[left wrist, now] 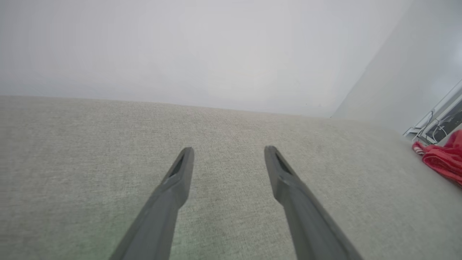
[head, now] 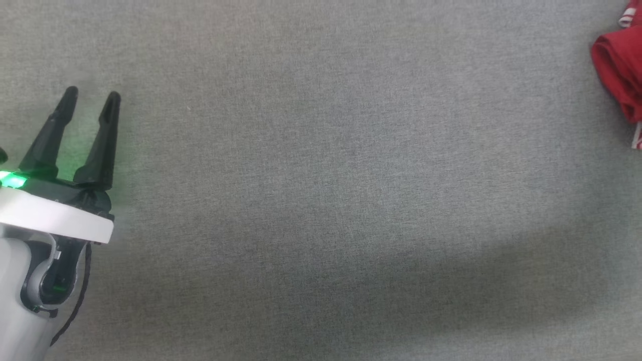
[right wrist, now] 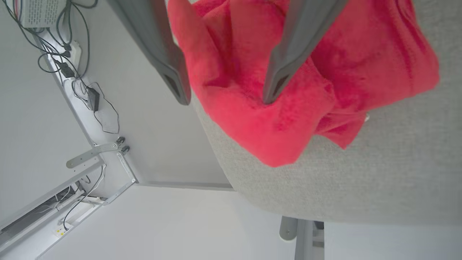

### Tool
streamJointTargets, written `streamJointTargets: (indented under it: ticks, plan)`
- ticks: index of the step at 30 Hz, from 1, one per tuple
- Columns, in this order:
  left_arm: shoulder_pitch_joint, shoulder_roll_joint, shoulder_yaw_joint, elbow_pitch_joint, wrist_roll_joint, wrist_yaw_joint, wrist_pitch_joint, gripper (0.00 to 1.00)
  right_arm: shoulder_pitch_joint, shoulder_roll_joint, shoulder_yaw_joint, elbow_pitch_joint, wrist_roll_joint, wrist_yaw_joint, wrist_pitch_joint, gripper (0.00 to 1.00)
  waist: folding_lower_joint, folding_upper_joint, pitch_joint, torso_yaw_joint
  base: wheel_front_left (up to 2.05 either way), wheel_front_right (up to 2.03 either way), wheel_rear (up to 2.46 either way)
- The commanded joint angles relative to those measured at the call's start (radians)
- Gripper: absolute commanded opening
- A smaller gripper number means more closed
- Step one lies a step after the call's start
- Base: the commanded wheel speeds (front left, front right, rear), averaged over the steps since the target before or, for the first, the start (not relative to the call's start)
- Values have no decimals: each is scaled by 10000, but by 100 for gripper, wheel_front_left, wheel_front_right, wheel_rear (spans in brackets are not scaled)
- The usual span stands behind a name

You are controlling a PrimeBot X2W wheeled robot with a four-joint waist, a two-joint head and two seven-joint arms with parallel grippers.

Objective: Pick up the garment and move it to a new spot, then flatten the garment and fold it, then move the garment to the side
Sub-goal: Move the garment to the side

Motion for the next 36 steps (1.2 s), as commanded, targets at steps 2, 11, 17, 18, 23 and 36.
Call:
streamJointTargets:
  ticks: [2, 11, 17, 18, 23, 36]
  plan:
    - [217, -71, 205, 24, 118, -34, -48, 100, -157, 143, 109, 85, 126, -30, -238, 100, 0, 0, -197, 14, 0, 0, 0]
    - [644, -375, 822, 58, 389, -34, -48, 100, -235, 247, 533, 600, 564, -30, -1051, 100, 0, 0, -877, 207, 0, 0, 0]
    - [1044, -650, 1408, -30, 626, -34, -48, 100, -96, 370, 1014, 888, 905, -28, -1626, 100, 0, 0, -1373, 369, 0, 0, 0]
    - [1117, -699, 1499, -61, 661, -34, -48, 100, -66, 414, 1086, 917, 984, -30, -1733, 100, 0, 0, -1458, 393, 0, 0, 0]
    - [1409, -943, 2004, 56, 993, -34, -48, 100, 64, 494, 1465, 1163, 1345, -28, -2222, 100, 0, 0, -1804, 492, 0, 0, 0]
    - [2312, -1510, 3326, 319, 1831, -33, -48, 100, 824, 569, 2794, 1647, 2615, -28, -4123, 100, 0, 0, -2810, 817, 0, 0, 0]
